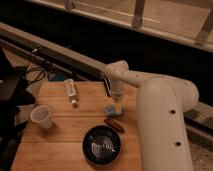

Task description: Wipe the white sponge on the table

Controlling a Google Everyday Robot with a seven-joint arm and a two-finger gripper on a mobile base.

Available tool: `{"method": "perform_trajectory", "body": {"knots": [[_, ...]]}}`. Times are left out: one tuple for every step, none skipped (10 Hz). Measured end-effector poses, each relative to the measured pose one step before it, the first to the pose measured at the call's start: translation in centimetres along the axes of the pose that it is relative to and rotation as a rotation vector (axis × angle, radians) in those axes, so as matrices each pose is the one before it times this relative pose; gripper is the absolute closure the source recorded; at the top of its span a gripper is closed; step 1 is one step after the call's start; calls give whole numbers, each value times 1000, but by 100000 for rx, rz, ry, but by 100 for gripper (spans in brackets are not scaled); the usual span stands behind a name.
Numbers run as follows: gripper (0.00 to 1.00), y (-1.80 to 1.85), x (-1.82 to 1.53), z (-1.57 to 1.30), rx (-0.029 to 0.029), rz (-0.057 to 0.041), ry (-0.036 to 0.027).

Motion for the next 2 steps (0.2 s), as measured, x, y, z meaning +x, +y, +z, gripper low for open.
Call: {"method": "perform_trajectory", "body": {"knots": [[81,73,-870,-354,1001,-671,-22],[84,-834,232,-900,1955,-1202,1448]]}}
